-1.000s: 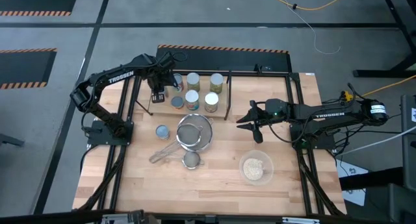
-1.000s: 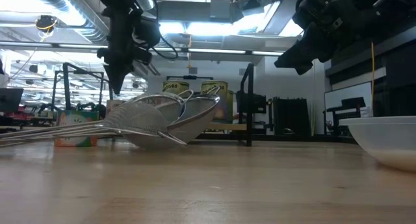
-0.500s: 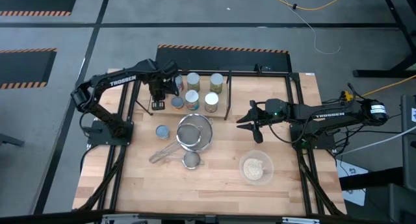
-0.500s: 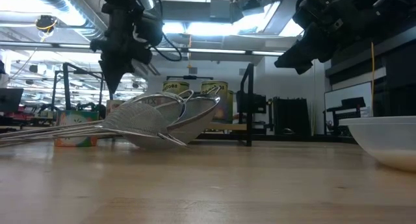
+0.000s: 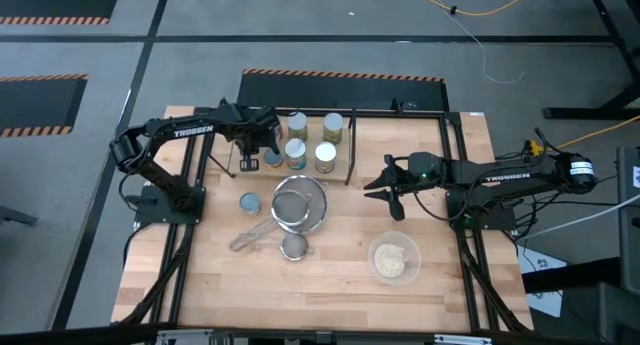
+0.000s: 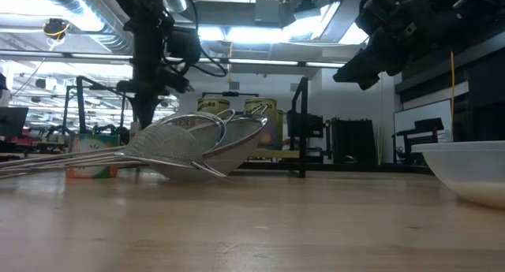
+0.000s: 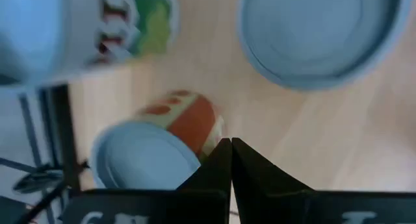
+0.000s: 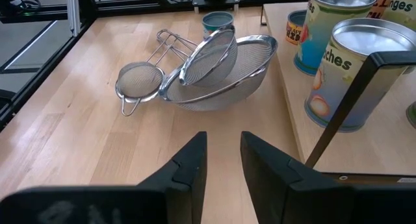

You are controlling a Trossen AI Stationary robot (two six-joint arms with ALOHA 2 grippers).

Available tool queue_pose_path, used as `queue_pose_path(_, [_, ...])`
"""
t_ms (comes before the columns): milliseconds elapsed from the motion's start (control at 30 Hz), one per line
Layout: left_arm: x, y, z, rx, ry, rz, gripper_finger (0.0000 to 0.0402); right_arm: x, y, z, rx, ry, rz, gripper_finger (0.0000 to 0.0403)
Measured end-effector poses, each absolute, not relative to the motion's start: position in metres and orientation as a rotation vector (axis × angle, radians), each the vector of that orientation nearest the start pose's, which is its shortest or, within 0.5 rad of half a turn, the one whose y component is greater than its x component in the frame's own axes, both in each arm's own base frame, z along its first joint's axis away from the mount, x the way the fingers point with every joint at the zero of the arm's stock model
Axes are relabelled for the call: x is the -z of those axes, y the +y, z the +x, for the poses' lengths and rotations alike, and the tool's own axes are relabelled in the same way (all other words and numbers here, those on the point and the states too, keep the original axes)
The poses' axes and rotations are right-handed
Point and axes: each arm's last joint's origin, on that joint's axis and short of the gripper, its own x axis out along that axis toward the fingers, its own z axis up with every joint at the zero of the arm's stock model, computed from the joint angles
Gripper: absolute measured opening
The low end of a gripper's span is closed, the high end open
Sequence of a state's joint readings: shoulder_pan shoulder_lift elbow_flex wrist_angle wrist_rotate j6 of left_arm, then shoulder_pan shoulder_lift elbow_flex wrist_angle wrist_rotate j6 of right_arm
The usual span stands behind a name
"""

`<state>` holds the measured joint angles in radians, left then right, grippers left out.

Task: Pick and place cans onto a shelf
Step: Put the diced tomatoes on the shelf

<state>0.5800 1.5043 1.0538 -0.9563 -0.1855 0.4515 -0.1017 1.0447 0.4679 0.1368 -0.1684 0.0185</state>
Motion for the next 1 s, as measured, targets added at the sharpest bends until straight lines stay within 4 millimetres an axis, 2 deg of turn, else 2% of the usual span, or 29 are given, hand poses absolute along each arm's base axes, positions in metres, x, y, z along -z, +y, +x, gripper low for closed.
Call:
queue_pose_path(700, [-0.224, 0.181, 0.216, -0.518, 1.389, 0.112, 0.0000, -0.207, -0.017, 0.212, -0.061, 0.437, 0.080, 0.0098])
queue_pose_path(1000, [-0.240, 0.173, 0.226, -0.496, 1.374, 0.126, 0.0000, -0.207, -0.017, 0.212, -0.061, 0.437, 0.081, 0.0098])
